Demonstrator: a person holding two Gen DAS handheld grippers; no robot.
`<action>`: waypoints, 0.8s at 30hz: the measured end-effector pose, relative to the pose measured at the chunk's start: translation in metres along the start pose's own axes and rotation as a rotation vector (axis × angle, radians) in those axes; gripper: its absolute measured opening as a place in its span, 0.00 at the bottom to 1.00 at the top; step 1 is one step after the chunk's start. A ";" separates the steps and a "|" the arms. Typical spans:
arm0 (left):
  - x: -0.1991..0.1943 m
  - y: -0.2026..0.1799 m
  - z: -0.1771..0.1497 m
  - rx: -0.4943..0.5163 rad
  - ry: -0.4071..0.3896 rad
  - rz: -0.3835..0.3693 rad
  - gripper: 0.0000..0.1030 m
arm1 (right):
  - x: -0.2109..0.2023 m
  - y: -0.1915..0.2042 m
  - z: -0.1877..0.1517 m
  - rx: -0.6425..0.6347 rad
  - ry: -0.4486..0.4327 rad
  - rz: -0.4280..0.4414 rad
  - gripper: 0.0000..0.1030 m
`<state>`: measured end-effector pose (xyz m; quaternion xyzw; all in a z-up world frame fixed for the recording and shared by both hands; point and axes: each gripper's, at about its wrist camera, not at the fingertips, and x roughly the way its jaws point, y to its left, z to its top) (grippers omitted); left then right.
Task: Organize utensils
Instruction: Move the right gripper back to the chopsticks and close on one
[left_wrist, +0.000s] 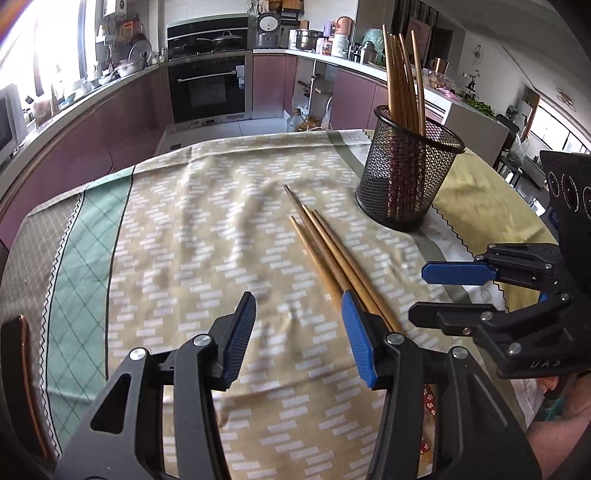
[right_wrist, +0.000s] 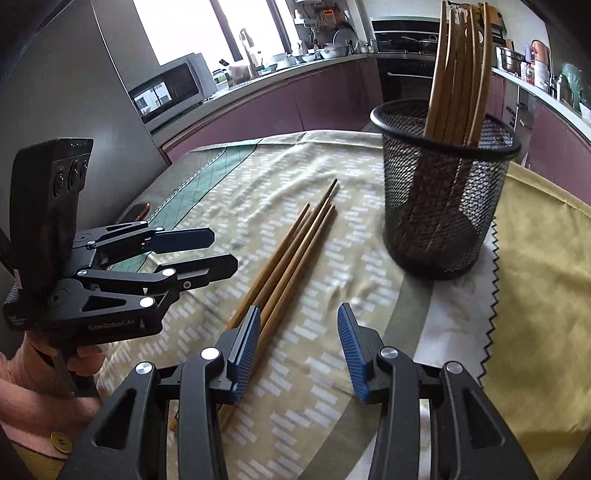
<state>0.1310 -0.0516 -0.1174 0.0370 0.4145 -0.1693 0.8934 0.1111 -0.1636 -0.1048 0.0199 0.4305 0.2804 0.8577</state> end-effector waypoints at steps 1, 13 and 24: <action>0.000 0.000 -0.001 -0.002 0.002 -0.002 0.47 | 0.001 0.002 -0.001 -0.006 0.002 -0.008 0.41; 0.003 -0.002 -0.005 -0.007 0.023 -0.010 0.47 | 0.010 0.015 -0.006 -0.033 0.025 -0.054 0.38; 0.017 -0.008 -0.003 0.003 0.060 -0.020 0.47 | 0.014 0.014 -0.003 -0.040 0.028 -0.084 0.37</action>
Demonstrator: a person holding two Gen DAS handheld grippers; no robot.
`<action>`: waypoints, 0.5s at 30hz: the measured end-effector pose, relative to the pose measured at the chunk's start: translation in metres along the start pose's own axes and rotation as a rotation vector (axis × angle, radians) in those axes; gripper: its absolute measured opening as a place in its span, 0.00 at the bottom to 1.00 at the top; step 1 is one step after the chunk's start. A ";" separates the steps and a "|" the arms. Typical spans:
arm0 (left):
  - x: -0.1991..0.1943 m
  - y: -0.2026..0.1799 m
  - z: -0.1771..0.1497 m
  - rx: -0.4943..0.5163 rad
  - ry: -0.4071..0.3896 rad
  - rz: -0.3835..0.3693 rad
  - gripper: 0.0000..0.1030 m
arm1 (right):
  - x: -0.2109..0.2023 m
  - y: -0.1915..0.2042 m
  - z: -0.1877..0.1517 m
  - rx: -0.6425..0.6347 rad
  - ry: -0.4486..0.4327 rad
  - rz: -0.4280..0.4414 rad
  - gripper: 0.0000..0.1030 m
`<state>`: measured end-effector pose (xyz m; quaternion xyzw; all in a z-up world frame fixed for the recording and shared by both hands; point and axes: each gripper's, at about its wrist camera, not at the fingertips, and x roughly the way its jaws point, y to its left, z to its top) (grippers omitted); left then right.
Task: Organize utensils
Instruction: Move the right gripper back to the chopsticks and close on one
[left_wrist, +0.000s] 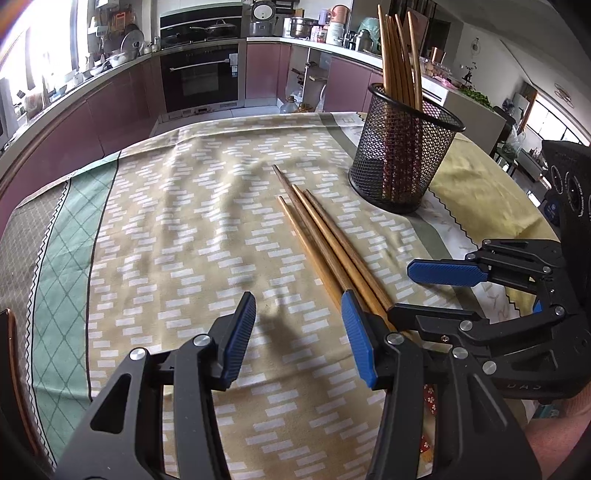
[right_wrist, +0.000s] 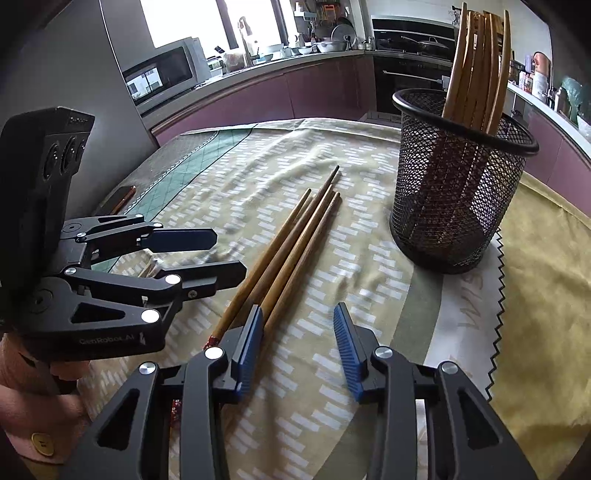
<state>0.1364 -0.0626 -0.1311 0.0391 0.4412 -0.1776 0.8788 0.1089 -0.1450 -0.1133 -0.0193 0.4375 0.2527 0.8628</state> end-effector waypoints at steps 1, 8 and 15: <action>0.001 -0.001 0.001 0.000 0.001 -0.002 0.47 | -0.001 -0.001 0.000 0.000 0.001 -0.002 0.37; 0.009 -0.006 0.006 0.006 0.011 -0.015 0.47 | -0.003 -0.005 0.001 0.006 0.002 -0.030 0.35; 0.012 -0.002 0.007 0.001 0.014 -0.025 0.40 | -0.003 -0.008 0.001 0.008 0.003 -0.025 0.35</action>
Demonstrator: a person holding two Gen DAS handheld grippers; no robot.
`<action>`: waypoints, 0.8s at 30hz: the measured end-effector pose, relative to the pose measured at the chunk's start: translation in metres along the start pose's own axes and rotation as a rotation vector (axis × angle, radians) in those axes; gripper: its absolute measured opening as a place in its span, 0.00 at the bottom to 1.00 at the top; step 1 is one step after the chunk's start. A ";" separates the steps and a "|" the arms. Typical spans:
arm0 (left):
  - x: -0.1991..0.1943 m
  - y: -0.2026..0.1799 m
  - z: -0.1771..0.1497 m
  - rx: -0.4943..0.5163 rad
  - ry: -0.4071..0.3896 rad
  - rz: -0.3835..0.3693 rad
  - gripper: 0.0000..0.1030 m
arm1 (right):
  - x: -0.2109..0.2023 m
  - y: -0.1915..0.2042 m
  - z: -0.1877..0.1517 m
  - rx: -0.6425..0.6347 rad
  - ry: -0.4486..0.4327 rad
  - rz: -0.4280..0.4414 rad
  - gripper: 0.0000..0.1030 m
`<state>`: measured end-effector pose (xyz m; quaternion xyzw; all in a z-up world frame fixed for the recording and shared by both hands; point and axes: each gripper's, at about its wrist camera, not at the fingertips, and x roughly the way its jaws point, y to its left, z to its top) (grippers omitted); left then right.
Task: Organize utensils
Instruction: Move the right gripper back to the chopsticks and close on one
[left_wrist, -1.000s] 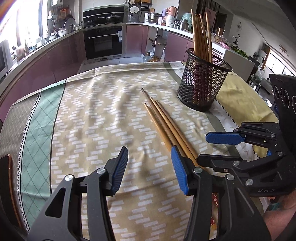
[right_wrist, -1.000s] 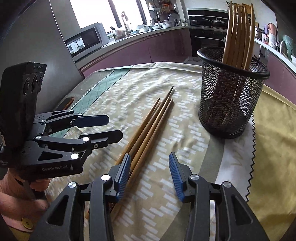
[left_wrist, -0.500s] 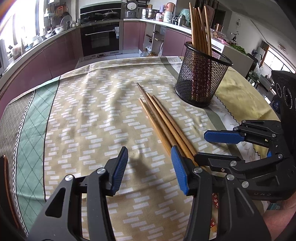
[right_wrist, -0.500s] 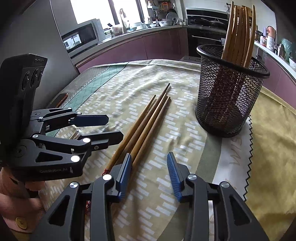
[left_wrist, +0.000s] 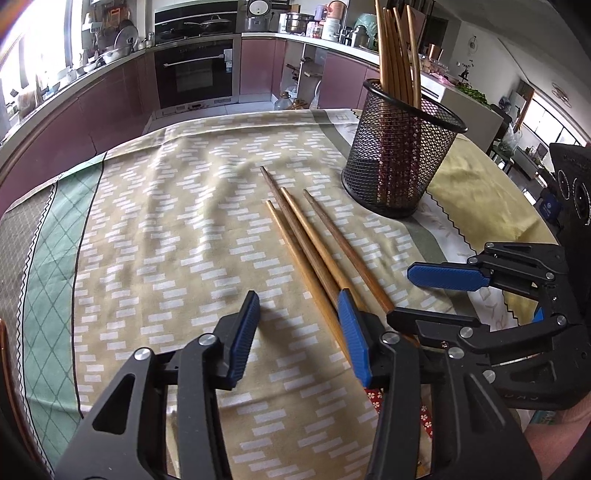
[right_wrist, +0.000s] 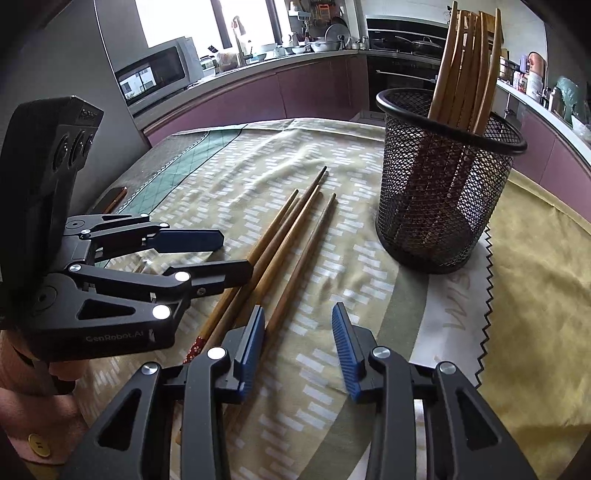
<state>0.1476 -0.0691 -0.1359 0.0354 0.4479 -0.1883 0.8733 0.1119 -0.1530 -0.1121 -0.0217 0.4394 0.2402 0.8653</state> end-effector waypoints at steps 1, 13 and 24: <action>0.000 0.001 0.000 0.000 0.003 -0.001 0.37 | 0.000 0.001 0.000 -0.001 0.000 0.000 0.35; 0.007 0.005 0.008 0.004 0.031 -0.009 0.26 | 0.011 0.003 0.013 -0.013 -0.001 -0.025 0.28; 0.013 0.012 0.016 -0.060 0.028 0.010 0.14 | 0.018 -0.010 0.021 0.079 -0.020 0.017 0.09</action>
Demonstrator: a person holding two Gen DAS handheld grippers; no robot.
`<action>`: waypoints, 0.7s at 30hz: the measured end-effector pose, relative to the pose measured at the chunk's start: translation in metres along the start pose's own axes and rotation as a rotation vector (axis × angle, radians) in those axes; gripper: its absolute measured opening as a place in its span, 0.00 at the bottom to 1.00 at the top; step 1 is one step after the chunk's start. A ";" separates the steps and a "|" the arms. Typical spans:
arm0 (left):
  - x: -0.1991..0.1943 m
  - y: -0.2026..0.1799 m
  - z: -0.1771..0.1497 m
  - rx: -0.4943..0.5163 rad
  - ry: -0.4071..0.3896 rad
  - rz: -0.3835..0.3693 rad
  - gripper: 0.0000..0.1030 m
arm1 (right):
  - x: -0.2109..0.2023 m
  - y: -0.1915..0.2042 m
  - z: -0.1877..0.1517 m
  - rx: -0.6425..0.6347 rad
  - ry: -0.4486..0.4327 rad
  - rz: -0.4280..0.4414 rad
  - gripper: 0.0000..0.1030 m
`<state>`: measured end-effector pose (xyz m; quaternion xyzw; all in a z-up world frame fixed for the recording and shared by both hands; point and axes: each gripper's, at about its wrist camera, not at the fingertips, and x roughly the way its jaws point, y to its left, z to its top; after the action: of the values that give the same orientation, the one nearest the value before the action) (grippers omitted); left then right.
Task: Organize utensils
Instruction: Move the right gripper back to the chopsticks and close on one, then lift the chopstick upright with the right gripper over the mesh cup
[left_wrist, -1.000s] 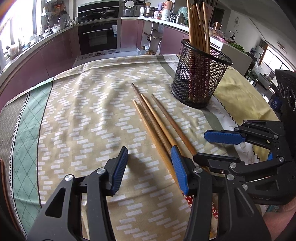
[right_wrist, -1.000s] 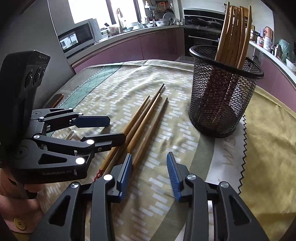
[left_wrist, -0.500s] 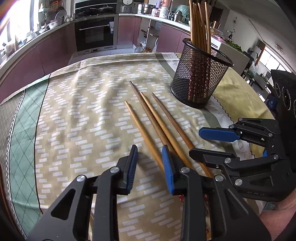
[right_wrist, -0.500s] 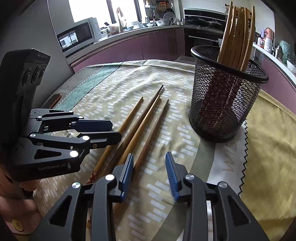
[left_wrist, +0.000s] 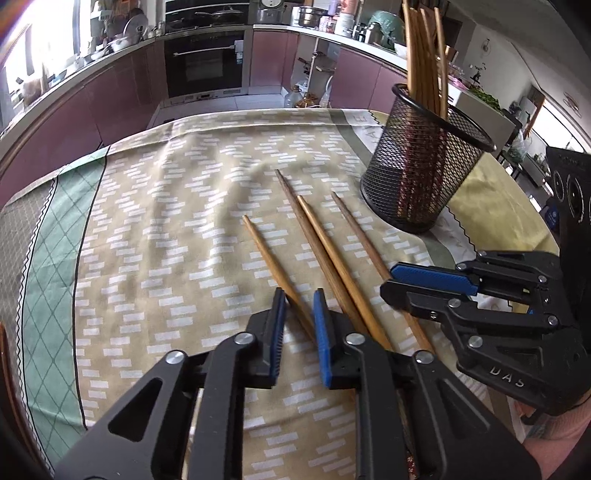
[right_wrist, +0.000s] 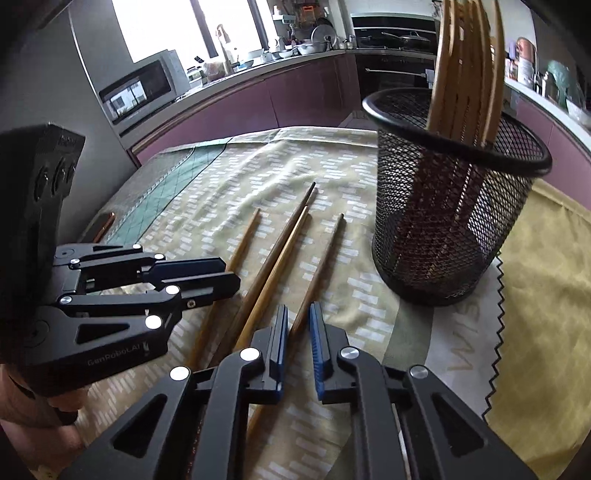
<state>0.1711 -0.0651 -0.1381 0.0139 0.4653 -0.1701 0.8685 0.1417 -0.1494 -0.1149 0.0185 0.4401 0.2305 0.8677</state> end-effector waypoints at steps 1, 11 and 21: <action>0.000 0.002 0.000 -0.011 -0.001 -0.003 0.12 | 0.000 -0.001 0.000 0.010 -0.002 0.006 0.09; -0.017 -0.001 -0.006 -0.023 -0.033 -0.057 0.07 | -0.014 0.001 -0.001 0.014 -0.027 0.075 0.06; -0.011 -0.009 -0.015 0.016 0.001 -0.076 0.07 | -0.004 0.015 -0.002 -0.028 0.022 0.097 0.06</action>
<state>0.1506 -0.0680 -0.1359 0.0033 0.4645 -0.2065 0.8611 0.1328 -0.1381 -0.1098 0.0253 0.4451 0.2787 0.8506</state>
